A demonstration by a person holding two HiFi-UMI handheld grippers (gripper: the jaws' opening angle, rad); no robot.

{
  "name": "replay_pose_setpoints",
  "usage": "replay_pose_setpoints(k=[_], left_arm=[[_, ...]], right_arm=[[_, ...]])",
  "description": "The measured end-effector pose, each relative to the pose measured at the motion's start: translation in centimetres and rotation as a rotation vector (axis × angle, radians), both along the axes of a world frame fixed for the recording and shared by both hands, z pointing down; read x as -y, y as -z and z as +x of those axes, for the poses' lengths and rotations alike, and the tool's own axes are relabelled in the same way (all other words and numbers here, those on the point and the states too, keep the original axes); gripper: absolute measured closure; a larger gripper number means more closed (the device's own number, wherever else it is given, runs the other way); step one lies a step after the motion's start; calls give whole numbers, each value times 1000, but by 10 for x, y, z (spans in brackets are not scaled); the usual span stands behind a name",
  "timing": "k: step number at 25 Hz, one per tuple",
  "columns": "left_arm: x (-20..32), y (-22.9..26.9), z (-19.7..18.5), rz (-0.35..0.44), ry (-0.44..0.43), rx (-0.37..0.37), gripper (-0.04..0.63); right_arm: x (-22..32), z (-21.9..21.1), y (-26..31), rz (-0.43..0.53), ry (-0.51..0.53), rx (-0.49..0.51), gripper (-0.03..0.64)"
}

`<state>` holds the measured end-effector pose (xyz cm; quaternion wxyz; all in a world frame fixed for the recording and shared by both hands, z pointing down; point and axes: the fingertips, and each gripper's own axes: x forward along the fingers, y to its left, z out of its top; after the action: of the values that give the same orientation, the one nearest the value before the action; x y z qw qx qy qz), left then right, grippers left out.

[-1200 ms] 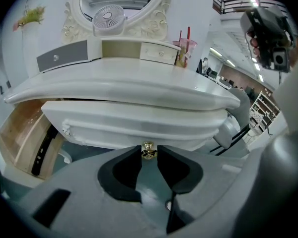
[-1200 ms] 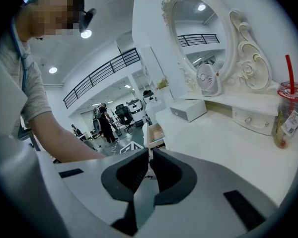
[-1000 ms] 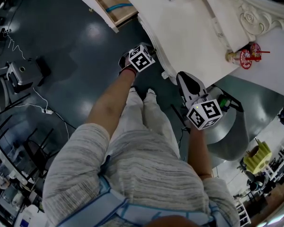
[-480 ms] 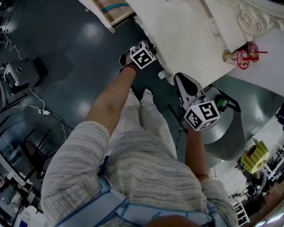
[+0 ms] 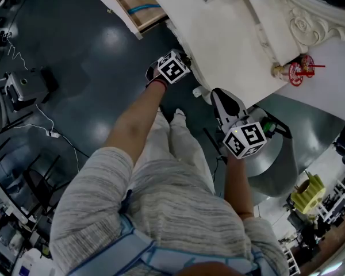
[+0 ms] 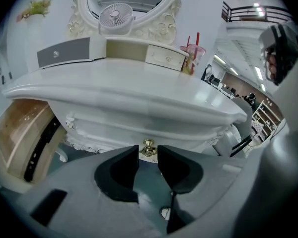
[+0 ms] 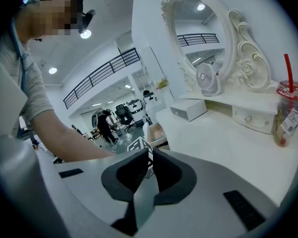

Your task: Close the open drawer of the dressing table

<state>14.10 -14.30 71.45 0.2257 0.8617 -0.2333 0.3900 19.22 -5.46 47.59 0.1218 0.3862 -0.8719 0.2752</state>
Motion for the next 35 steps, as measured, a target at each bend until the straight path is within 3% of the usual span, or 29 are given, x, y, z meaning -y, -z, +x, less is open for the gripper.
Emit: replay_pose_setpoints(k=[8,18,25,35], left_arm=[[-17,30,-33,48,114,-46,482],[-57,150,-91,227,353,-207,483],[-96,234,-109,360,408,-273,486],[-142,286,-117,435,459,-302,558]], right_arm=[[1,-15,13,34,47,16,604],[-3,-51,38,97,148,42,604],[-20,-75,61,135,225,66,604],[-46,-92,73,158,313,64,604]])
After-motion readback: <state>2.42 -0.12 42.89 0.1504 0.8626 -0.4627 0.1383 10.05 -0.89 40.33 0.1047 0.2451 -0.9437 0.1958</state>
